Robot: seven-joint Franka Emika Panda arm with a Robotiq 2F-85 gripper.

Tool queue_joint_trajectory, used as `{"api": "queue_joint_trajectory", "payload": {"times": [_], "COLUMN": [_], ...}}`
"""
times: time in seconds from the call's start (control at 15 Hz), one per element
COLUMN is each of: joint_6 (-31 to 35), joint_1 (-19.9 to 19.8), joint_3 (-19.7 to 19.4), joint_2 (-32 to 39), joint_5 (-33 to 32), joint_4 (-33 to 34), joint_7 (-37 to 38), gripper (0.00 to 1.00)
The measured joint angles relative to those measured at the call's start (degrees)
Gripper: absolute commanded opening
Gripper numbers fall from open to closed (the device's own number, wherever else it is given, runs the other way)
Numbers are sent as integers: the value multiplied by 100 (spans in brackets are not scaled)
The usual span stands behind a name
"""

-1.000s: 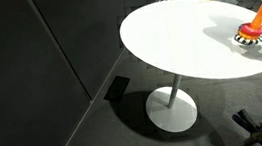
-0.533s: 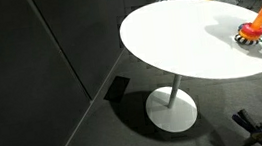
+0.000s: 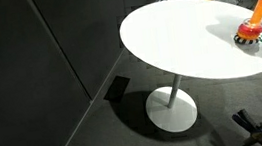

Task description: Put the clear ring on the orange stand

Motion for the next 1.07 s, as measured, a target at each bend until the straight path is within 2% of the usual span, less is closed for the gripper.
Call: {"api": "queue_joint_trajectory", "payload": {"times": [0.4,0.73,1.07], "joint_6": [-6,-13,46], "joint_1": [0,13,197], "joint_3": [-4,-4,12], "joint_2": [19,11,-178], "joint_5": [0,-50,-584], "joint_4": [0,-27,-310], "joint_7": [-71,-408,-615], "gripper": [100,100,100]}}
